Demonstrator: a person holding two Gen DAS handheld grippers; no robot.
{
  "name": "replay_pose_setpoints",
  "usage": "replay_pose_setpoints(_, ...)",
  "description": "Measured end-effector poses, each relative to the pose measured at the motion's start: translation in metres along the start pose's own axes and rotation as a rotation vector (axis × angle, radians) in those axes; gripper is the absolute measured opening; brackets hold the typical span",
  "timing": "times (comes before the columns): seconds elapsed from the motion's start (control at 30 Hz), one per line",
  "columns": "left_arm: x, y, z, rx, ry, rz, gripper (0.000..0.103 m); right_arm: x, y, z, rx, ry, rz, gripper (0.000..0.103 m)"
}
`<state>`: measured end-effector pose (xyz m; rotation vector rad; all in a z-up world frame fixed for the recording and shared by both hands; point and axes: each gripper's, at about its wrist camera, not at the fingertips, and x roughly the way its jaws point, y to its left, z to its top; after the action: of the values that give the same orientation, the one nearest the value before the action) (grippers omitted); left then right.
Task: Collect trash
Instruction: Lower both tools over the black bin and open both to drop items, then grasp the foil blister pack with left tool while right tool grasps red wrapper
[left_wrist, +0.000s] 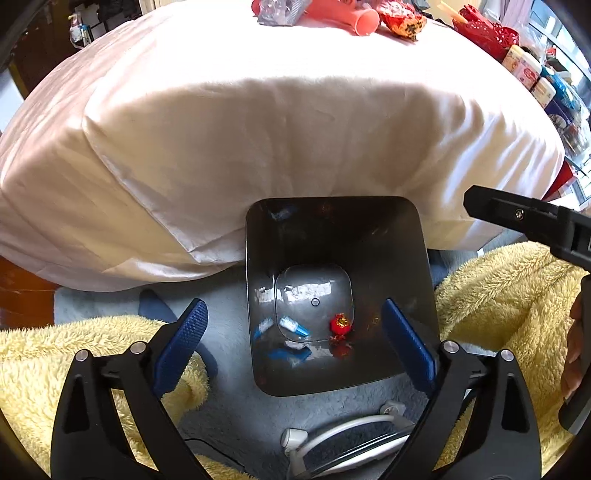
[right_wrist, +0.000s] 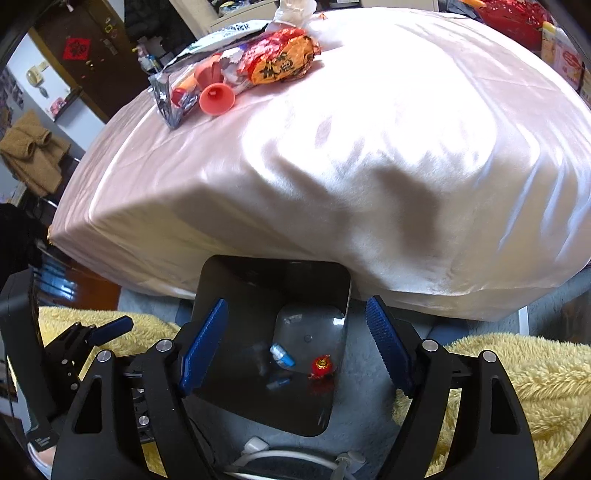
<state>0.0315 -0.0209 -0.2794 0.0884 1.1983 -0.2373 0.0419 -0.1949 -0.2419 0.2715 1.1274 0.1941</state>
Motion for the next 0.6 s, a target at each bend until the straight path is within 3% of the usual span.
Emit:
replay_pose_setpoints(0.23, -0.025, 0.01, 0.014, -0.019, -0.07, -0.01, 0.09, -0.024, -0.003, 0.017, 0.009, -0.074, -0.01, 0.081)
replay_pose_setpoints(0.6, -0.057, 0.033, 0.067, -0.051, -0.184, 0.003, 0.09, -0.049, -0.002, 0.082, -0.028, -0.193, -0.031, 0.082)
